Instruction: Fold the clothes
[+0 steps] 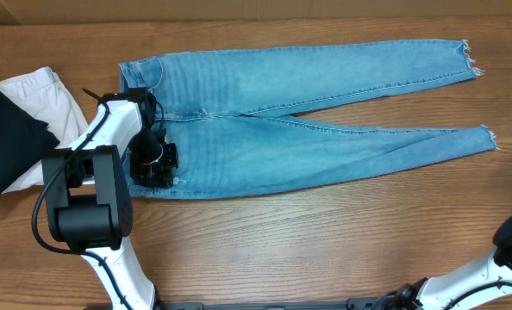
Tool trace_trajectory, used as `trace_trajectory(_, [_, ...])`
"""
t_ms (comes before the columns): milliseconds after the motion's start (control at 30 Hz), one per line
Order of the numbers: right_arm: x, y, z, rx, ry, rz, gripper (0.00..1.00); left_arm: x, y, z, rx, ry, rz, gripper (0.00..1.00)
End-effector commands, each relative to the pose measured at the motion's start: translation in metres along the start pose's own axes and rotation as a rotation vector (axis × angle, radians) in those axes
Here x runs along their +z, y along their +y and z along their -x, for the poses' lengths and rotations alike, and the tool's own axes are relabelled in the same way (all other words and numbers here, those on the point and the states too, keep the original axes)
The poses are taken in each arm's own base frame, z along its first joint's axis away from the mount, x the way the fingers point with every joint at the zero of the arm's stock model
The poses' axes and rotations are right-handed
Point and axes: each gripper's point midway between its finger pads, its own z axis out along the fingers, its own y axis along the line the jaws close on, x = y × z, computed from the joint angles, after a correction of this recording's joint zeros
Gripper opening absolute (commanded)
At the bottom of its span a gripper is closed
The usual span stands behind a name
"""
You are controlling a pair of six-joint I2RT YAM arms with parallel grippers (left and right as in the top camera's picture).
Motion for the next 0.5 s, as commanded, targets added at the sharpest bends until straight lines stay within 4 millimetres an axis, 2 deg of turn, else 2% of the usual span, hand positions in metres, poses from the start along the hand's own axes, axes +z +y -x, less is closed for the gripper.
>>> trace_trajectory(0, [0.009,0.025,-0.017,-0.082,0.036,0.035,0.45,0.011,0.013,-0.006,-0.016,0.031,0.053,0.16])
trace_trajectory(100, [0.021,0.032,-0.025,-0.123,0.035,-0.015,0.45,0.011,0.013,-0.006,-0.016,0.031,0.053,0.16])
trace_trajectory(233, [0.048,0.019,-0.031,-0.128,0.017,-0.152,0.48,0.011,0.013,-0.006,-0.016,0.031,0.053,0.16])
trace_trajectory(467, [0.097,0.017,-0.021,-0.126,-0.004,-0.145,0.49,0.011,0.013,-0.006,-0.012,0.030,0.052,0.17])
